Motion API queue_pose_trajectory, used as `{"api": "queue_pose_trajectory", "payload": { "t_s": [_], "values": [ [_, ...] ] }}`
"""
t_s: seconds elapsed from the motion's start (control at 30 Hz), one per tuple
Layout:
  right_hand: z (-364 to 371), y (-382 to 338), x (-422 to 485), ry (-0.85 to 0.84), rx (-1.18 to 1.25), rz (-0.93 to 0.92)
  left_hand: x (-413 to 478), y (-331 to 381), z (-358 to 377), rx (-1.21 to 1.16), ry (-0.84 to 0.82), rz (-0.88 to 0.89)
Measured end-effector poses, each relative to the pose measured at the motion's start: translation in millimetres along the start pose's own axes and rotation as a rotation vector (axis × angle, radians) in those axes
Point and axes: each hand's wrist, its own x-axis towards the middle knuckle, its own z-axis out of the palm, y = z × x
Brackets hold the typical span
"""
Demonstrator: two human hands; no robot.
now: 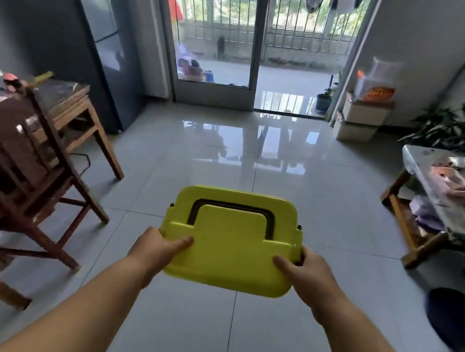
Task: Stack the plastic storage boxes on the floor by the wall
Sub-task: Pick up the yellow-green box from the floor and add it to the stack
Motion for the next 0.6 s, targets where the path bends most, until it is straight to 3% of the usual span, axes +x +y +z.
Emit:
{"api": "queue_pose_trajectory", "payload": {
  "t_s": [0.3, 0.6],
  "values": [
    [-114.2, -35.9, 179.4, 0.156, 0.034, 0.003, 169.5, 141.0, 118.2, 0.055, -0.071, 0.077],
    [-227.3, -89.9, 371.7, 0.333, 0.068, 0.072, 365.2, 321.5, 237.7, 0.274, -0.146, 0.135]
  ]
}}
